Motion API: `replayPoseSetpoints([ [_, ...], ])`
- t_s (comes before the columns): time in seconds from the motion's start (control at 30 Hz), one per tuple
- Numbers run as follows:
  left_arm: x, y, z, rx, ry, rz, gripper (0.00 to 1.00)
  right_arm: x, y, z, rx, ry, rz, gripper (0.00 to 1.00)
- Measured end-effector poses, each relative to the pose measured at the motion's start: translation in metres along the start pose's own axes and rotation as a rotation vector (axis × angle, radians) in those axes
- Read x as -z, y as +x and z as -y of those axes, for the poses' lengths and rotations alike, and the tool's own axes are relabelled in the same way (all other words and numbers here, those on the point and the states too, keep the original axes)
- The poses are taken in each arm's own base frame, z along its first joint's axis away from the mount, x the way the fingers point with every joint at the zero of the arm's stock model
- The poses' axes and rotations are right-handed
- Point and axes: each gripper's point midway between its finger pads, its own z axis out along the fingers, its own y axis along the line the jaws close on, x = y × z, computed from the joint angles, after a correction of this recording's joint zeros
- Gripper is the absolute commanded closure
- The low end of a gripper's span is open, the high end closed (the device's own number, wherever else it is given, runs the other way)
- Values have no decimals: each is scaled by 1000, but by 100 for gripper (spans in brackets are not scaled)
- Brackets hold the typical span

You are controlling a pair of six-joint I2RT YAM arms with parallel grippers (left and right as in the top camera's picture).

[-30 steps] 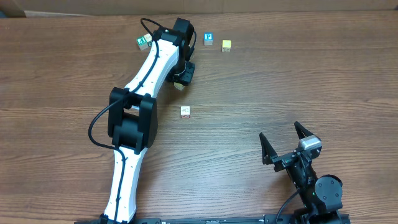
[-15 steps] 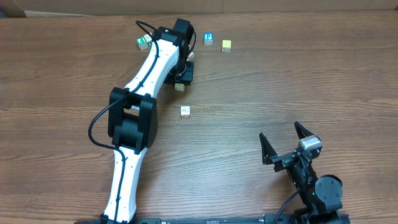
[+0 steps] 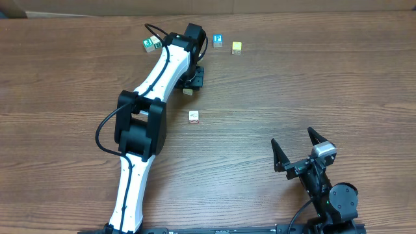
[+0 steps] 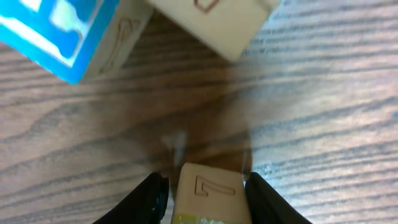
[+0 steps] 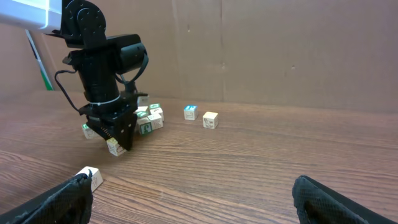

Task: Form a horizontal line
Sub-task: 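Lift the L block and carry it toward the placed D block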

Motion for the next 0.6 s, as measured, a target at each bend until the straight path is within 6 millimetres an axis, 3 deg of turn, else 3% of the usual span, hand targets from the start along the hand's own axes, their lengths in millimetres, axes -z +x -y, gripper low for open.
replayPoseSetpoints([
  [0.4, 0, -8, 0, -54, -4, 32, 69, 0, 0, 0, 0, 0, 1, 0],
  [0.6, 0, -6, -1, -57, -9, 24, 62, 0, 0, 0, 0, 0, 0, 0],
])
